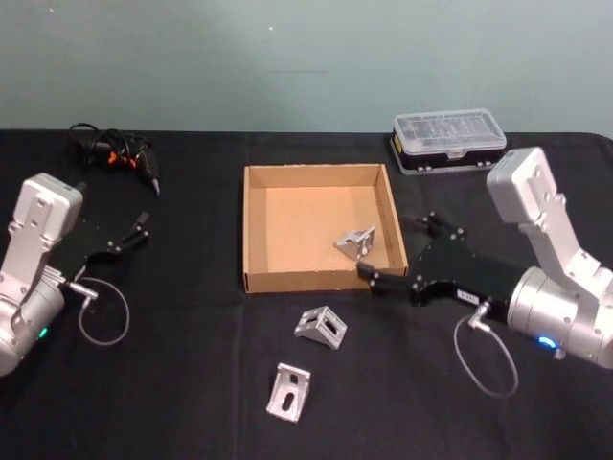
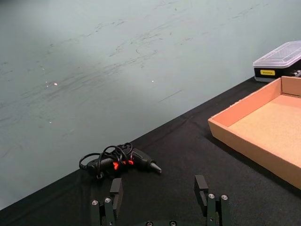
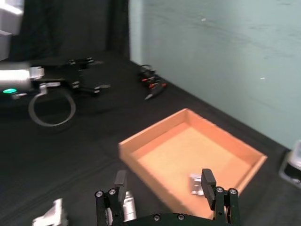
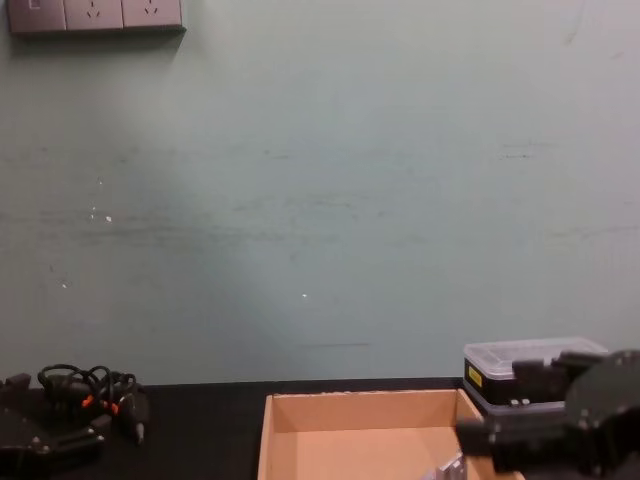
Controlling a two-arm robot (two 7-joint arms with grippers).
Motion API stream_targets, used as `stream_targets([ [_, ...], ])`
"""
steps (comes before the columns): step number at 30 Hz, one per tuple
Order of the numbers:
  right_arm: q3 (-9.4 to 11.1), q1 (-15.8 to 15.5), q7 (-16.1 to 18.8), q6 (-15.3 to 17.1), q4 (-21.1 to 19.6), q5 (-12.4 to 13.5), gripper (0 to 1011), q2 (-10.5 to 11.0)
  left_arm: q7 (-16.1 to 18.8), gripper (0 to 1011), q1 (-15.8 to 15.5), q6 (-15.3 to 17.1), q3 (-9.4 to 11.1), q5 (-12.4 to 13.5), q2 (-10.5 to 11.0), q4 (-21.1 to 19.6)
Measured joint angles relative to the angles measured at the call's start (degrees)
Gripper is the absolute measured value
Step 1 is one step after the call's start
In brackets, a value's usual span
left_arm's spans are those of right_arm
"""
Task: Use one hand to pick up the angle iron from the table and place it into the box.
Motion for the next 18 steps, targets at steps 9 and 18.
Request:
stream_targets([
  [9, -3.10, 0.21, 4.42, -1.05, -0.05, 1.54, 1003, 2.46, 0.00, 1000, 0.00, 0.00, 0.00, 0.00, 0.00, 0.00],
  [18, -8.32, 2.90, 8.43, -0.82, 1.19, 1.85, 1003, 3.33, 0.00, 1000, 0.00, 0.00, 0.00, -0.01, 0.00, 0.00],
])
